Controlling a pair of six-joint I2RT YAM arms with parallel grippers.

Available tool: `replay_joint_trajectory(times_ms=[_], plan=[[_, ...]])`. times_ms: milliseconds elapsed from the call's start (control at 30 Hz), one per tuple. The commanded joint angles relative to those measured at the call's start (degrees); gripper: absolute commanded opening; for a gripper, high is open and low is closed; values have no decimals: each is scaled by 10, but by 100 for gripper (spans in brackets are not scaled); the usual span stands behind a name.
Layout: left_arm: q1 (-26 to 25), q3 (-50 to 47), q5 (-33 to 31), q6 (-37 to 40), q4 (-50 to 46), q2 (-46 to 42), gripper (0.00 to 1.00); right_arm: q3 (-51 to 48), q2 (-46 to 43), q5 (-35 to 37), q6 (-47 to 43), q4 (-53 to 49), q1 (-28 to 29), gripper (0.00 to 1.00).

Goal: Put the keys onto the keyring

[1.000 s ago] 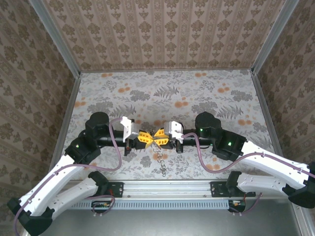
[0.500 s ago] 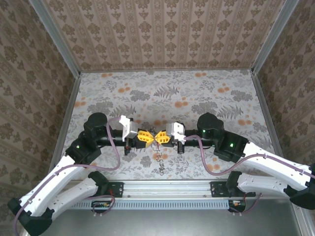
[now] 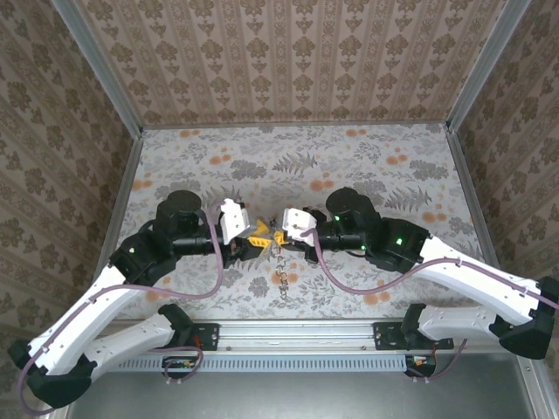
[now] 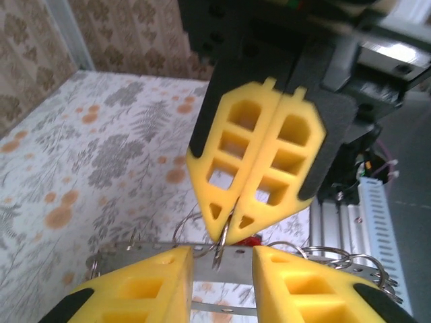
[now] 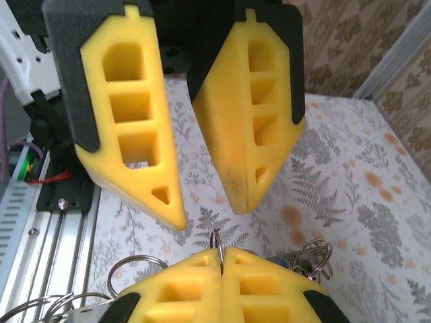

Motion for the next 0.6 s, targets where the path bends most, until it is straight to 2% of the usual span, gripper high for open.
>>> replay_joint_trajectory(times_ms=[0,267,433,567], plan=[[-6,14,-55,24,-40,13,29,39,7,21,-11,-51,-3,0],[-6,3,-23,32,-20,10,30,67,33,-4,-8,-76,0,0],[-8,-11,31,30,3,3,31,77,47,-8,-8,-78,0,0],[-7,-15,28,30,5,-1,30,78,47,-23,-8,-73,0,0]])
